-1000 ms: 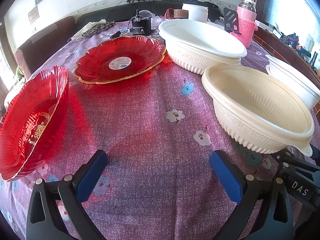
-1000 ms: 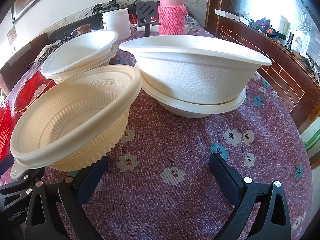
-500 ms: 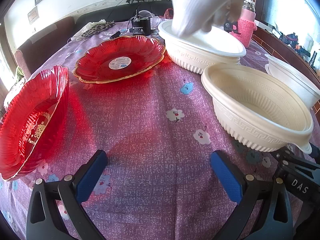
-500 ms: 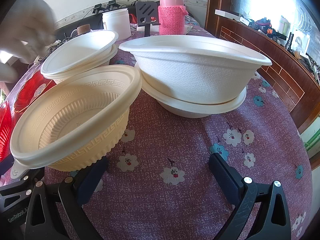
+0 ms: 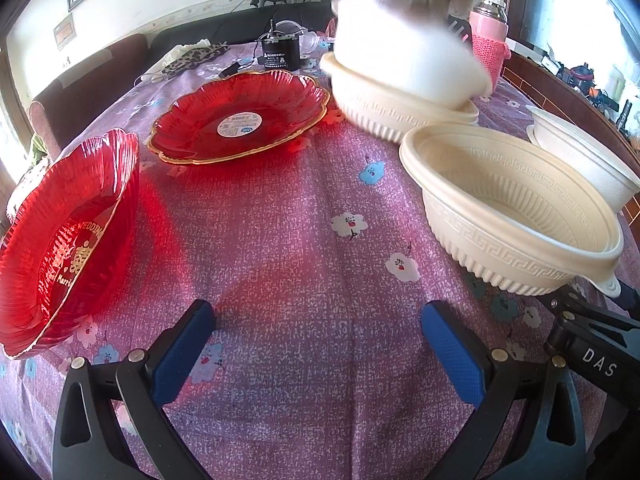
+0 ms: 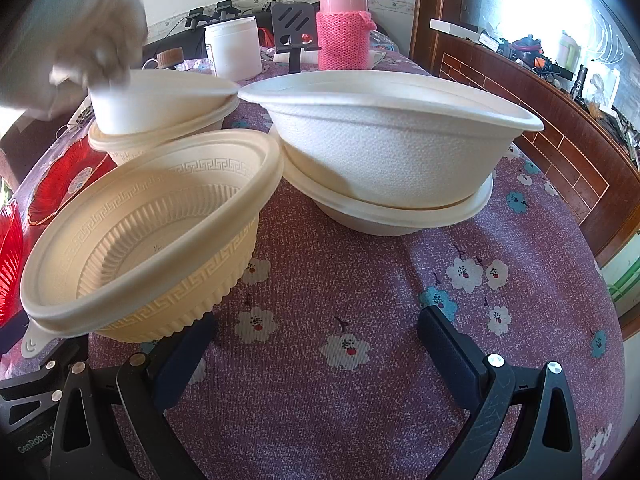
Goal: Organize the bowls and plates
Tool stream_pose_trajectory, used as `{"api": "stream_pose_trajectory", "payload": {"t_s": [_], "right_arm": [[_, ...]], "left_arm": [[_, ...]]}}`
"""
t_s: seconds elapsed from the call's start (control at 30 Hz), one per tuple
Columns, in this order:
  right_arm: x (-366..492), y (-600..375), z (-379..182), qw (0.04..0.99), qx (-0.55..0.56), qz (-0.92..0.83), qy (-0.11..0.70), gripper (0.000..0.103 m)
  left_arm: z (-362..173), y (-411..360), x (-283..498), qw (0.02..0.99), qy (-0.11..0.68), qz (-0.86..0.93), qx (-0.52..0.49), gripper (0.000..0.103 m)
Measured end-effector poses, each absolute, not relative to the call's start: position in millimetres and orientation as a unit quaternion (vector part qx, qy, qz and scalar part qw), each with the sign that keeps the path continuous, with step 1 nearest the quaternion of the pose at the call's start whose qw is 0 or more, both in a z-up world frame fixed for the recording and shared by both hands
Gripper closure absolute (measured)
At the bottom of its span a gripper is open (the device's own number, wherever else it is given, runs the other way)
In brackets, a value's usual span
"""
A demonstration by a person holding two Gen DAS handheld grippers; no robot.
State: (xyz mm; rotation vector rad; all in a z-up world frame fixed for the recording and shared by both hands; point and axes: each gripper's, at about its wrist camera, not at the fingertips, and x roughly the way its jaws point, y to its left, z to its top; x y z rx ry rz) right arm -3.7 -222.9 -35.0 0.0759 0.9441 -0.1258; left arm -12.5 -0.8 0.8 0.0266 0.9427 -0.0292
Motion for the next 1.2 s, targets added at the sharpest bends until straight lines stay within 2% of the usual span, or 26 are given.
{"api": "stream_pose_trajectory", "payload": {"t_s": [1.2], "right_arm": [[-5.8,-221.3,-34.3,0.888,0.036,-0.061,0.454,0.001]], "left_arm": [[1.3,0.5,-15.5,0.888,0.460,-0.020,0.015,0.000]]}}
